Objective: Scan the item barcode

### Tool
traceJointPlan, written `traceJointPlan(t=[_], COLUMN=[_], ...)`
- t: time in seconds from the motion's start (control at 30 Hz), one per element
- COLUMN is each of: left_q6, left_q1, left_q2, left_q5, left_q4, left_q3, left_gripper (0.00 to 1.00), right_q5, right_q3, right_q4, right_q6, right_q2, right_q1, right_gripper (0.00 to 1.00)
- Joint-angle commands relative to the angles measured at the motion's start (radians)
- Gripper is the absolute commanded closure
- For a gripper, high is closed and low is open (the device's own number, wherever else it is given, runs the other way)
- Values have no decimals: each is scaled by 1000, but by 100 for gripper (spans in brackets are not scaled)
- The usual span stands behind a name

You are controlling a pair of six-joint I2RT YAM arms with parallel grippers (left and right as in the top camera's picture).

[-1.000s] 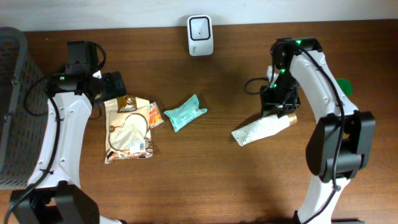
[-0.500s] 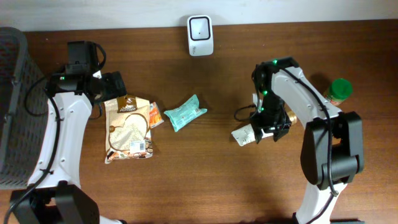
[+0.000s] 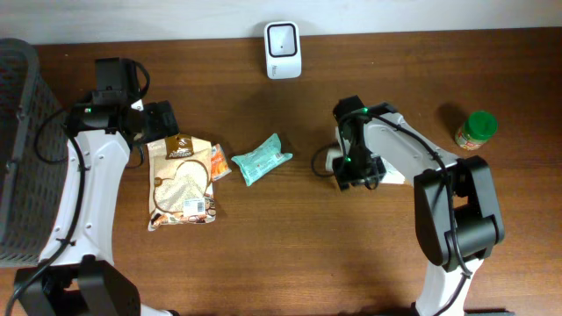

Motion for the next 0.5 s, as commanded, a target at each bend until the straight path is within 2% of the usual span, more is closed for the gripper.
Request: traceJointPlan(t=[0.0,0.13,0.27,0.37,0.47], left_q6=[19,19,19,19,19], left_q1=[2,2,2,2,2], left_q2=[-4,-4,-4,-4,-4], left_q5=[-8,-8,-8,-8,-8], left_q4=[2,2,2,2,2], left_q3=[14,14,14,14,14], left_gripper=[1,1,1,1,1], right_q5=[43,53,52,43,-1], right_q3=[1,1,3,56,200], right_q4=[111,269,380,326,128], right_q6=[69,90,90,90,89], right_q2=[-11,-11,-11,-13,-20], right_q1=[3,2,2,-5,-35], right_gripper=[47,46,39,38,38])
